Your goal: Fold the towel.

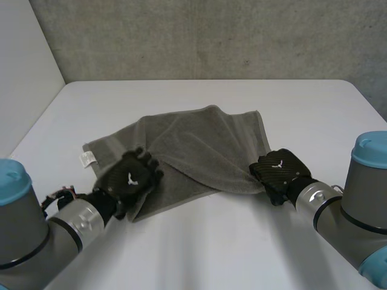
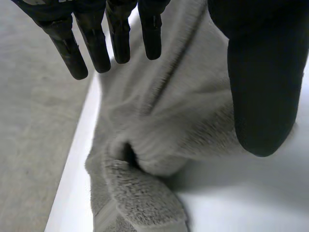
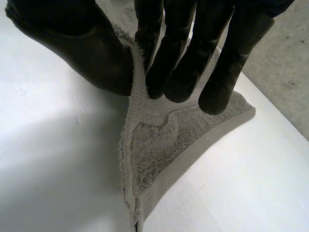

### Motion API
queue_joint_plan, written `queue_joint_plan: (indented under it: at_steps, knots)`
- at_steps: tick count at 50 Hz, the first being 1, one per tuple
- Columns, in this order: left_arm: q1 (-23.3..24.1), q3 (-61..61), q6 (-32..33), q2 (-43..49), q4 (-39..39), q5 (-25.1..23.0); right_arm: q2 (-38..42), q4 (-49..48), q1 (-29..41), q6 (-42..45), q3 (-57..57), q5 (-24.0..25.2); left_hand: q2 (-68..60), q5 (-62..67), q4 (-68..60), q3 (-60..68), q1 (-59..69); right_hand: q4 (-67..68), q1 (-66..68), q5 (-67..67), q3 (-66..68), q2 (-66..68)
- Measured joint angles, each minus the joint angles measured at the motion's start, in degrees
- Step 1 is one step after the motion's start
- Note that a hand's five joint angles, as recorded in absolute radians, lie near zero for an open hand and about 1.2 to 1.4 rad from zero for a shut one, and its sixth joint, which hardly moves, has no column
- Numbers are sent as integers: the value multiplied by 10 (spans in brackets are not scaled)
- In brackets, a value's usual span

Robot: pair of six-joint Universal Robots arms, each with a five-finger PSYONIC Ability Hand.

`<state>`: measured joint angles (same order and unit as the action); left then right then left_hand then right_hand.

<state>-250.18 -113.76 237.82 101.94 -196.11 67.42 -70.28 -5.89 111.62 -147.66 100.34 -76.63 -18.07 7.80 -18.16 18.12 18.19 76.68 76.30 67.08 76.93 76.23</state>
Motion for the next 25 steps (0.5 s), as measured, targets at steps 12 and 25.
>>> queue_joint_plan:
  at_steps: [12, 25]
  knots:
    - [2, 10, 114, 68, -3, -2, 6, 0, 0, 0, 4, 0, -14, 18, -12, 14, 13, 0, 0, 0, 0, 0]
    - [2, 27, 126, 95, -1, 2, 9, -1, 0, 1, 6, 1, -153, 155, -152, 152, 152, 0, 0, 0, 0, 0]
